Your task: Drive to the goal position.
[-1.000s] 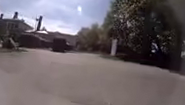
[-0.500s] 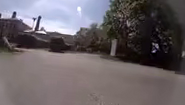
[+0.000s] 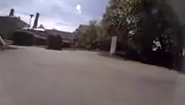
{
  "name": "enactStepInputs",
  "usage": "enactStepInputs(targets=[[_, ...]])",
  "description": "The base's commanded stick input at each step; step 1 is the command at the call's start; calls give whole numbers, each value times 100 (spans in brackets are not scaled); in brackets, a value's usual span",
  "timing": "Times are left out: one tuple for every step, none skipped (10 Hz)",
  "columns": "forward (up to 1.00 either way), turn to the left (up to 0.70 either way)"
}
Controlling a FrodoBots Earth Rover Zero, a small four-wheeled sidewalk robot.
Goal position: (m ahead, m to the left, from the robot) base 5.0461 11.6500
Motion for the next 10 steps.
enactStepInputs(targets=[[100, 0], [100, 0], [100, 0], [100, 0], [100, 0], [100, 0], [100, 0], [100, 0], [100, 0], [100, 0]])
